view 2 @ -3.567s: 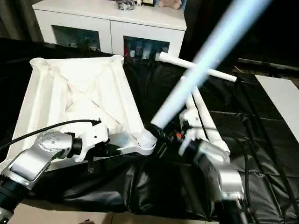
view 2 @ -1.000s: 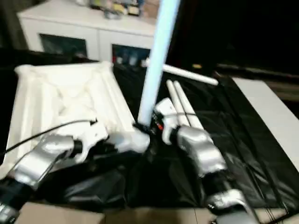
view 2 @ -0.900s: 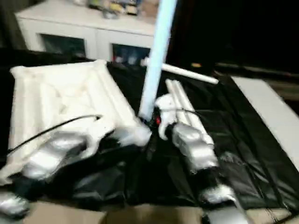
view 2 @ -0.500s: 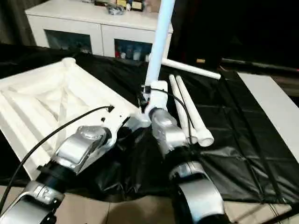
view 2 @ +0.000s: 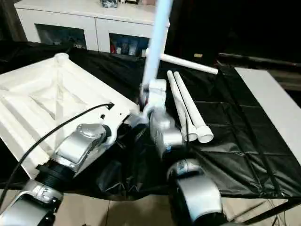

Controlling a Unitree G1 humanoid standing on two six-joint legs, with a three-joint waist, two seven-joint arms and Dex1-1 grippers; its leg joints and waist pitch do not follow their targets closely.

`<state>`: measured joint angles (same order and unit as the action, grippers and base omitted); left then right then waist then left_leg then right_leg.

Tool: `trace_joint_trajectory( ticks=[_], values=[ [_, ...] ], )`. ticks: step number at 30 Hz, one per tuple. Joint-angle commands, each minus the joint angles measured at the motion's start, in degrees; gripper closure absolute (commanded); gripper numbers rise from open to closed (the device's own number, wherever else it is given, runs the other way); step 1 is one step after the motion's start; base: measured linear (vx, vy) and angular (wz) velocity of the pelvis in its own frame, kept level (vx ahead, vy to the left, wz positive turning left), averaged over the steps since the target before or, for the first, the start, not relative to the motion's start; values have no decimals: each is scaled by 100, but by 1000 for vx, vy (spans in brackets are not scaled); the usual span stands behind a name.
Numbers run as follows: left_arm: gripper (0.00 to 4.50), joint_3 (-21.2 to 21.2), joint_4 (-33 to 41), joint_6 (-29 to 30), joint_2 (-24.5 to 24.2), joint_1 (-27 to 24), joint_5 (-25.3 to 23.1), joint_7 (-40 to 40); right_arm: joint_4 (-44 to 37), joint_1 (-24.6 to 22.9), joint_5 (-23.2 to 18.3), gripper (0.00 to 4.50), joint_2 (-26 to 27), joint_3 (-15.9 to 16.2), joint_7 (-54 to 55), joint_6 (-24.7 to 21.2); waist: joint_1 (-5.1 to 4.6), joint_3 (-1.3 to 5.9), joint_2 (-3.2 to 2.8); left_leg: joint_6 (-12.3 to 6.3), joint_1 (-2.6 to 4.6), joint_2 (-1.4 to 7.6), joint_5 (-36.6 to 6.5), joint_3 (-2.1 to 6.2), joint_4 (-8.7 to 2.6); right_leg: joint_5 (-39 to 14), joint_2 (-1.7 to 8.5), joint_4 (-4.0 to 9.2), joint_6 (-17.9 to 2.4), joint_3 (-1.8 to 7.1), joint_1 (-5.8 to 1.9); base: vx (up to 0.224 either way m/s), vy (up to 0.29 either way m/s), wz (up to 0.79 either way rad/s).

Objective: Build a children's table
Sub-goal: Rotate leg to tighten

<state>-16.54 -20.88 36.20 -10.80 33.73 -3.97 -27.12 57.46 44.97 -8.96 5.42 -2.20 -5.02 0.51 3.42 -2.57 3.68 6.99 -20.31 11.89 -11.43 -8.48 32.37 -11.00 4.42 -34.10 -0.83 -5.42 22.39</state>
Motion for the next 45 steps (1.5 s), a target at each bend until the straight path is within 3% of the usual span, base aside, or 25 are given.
trace_joint_trajectory(
  ticks=[1,2,4,6,11,13,15,17,20,23,24,25,33,34,45],
  values=[
    [450,73,288,-294,-125,99,-76,-32,-100,-61,-41,154,-109,70,-316,-187,21,362,-87,-22,-35,161,-1016,-19,-411,-1311,400,381,-685,322,-252,0,0,0],
    [450,73,288,-294,-125,99,-76,-32,-100,-61,-41,150,-109,70,-316,-187,30,367,-97,-64,-24,158,-815,-35,-390,-1044,386,353,-754,317,-233,0,0,0],
    [450,86,340,-342,-219,58,-39,-145,-386,-130,-84,132,-202,108,-544,-232,33,381,-135,-137,-80,138,-475,-68,-369,-305,379,271,-971,324,-267,26,-21,-1],
    [450,96,417,-369,-319,2,16,-297,-781,-254,-129,119,-333,213,-933,-351,52,383,-129,-235,-105,116,-283,-88,-333,354,335,204,-1060,325,-293,0,0,0],
    [450,-52,766,-664,-724,-245,216,-1022,-2367,-967,-207,87,-1036,620,-2325,-869,82,375,-133,-452,-88,129,-97,-102,-298,841,306,173,-1224,324,-322,0,0,0],
    [450,-84,821,-753,-820,-307,261,-1195,-2683,-1124,-210,66,-1280,743,-2609,-1022,89,356,-135,-454,-58,133,-263,-118,-306,634,300,197,-1263,331,-283,0,0,0],
    [450,-181,942,-1027,-1105,-464,308,-1616,-3352,-1446,-244,55,-1873,937,-3235,-1438,154,320,-143,-367,-58,142,-593,-123,-332,14,312,253,-1133,338,-296,0,0,0],
    [450,-244,1069,-1265,-1306,-576,367,-1955,-3721,-1619,-354,55,-2224,1000,-3660,-1630,197,293,-140,-266,-21,156,-894,-130,-348,-628,317,326,-994,346,-258,0,0,0],
    [450,-315,1225,-1379,-1490,-681,457,-2310,-4058,-1787,-451,55,-2493,1047,-4070,-1767,208,276,-152,-171,-3,154,-1158,-137,-360,-1234,326,376,-853,351,-230,0,0,0],
    [450,-466,1521,-1492,-1852,-847,627,-3006,-4687,-2112,-739,55,-3006,1222,-4910,-2070,242,298,-143,-214,-2,187,-1007,-139,-346,-1033,323,341,-853,361,-235,0,0,0],
    [450,-469,1524,-1495,-1857,-848,630,-3019,-4697,-2117,-745,55,-3016,1226,-4925,-2078,256,290,-184,-221,8,186,-1010,-144,-347,-934,304,344,-895,354,-222,0,0,0],
    [450,-469,1539,-1497,-1874,-852,656,-3073,-4744,-2135,-752,55,-3062,1255,-4990,-2105,262,297,-172,-206,10,176,-1000,-150,-340,-885,298,325,-955,352,-216,0,0,0],
    [450,-470,1698,-1475,-1980,-880,779,-3364,-4845,-2133,-494,55,-3221,1535,-5258,-2107,294,319,-144,-160,-9,161,-863,-149,-309,-761,314,284,-1006,350,-246,0,0,0],
    [450,-459,1668,-1489,-1988,-879,745,-3368,-4730,-2068,-321,55,-3275,1693,-5310,-2023,290,321,-107,-171,-15,159,-833,-152,-307,-738,312,282,-1002,348,-252,0,0,0],
    [450,-452,1642,-1520,-2020,-914,672,-3374,-4390,-1949,-116,149,-3183,1805,-5306,-1838,292,342,-116,-231,-12,150,-647,-154,-268,-477,301,222,-1079,351,-261,0,0,0]
  ],
)
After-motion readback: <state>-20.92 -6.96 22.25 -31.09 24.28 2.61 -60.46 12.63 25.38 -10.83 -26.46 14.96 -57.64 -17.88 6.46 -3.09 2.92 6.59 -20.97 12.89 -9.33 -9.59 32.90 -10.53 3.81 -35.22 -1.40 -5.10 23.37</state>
